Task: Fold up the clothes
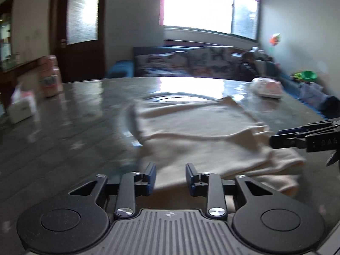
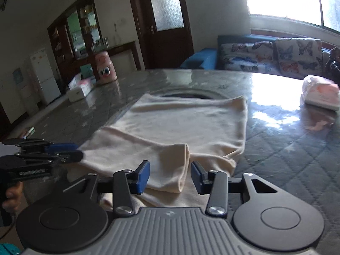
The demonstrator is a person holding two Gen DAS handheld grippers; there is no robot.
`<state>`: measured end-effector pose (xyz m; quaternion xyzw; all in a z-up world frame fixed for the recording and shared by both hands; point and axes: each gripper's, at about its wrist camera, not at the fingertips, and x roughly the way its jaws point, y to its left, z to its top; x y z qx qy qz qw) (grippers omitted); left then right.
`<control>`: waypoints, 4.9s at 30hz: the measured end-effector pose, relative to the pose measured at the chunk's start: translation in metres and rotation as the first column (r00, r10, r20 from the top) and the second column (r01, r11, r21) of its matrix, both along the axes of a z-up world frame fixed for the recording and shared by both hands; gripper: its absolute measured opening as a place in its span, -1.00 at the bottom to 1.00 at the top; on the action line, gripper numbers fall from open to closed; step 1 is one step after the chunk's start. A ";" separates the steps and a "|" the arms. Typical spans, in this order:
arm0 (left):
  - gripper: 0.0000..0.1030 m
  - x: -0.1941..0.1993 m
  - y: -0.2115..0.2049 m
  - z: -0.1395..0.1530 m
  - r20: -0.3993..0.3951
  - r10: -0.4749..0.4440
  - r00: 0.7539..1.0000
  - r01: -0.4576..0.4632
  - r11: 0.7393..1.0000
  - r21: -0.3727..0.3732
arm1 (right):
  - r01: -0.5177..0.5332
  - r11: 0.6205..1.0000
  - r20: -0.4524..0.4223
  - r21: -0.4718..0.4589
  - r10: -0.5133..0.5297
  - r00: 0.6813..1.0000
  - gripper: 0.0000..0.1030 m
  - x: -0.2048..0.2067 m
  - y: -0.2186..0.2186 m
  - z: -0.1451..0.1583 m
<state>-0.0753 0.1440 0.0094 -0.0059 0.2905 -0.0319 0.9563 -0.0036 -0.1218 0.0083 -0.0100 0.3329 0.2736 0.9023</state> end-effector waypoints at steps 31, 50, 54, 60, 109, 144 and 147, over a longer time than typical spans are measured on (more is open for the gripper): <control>-0.75 -0.010 0.011 -0.021 0.007 -0.085 0.996 0.084 0.994 0.072 | 0.043 0.998 0.001 -0.044 -0.043 0.999 -0.66 -0.002 0.005 0.008; -0.87 -0.011 0.012 -0.022 0.027 -0.086 0.996 0.082 0.986 0.143 | 0.012 1.000 0.036 0.003 -0.013 0.999 -0.92 -0.020 0.001 0.027; -0.87 -0.012 0.014 -0.026 0.004 -0.086 0.996 0.085 0.986 0.145 | 0.041 0.999 -0.016 -0.020 -0.041 0.999 -0.85 -0.015 -0.003 0.006; -0.80 -0.018 0.028 -0.019 -0.026 -0.085 0.996 0.088 0.990 0.111 | 0.050 0.998 0.000 -0.036 -0.050 0.999 -0.81 -0.012 -0.009 0.006; -0.48 0.028 -0.011 -0.002 0.006 -0.215 0.977 0.213 0.970 0.114 | -0.090 0.981 0.057 -0.174 0.101 0.993 -0.18 -0.016 0.014 -0.012; -0.80 -0.019 -0.066 -0.017 0.050 -0.509 0.859 0.461 0.814 0.354 | -0.238 0.887 0.155 -0.396 0.320 0.935 0.66 -0.076 0.013 -0.020; -0.81 -0.006 -0.061 -0.010 0.061 -0.487 0.871 0.448 0.840 0.307 | -0.248 0.873 0.189 -0.419 0.351 0.917 0.59 -0.076 0.021 -0.022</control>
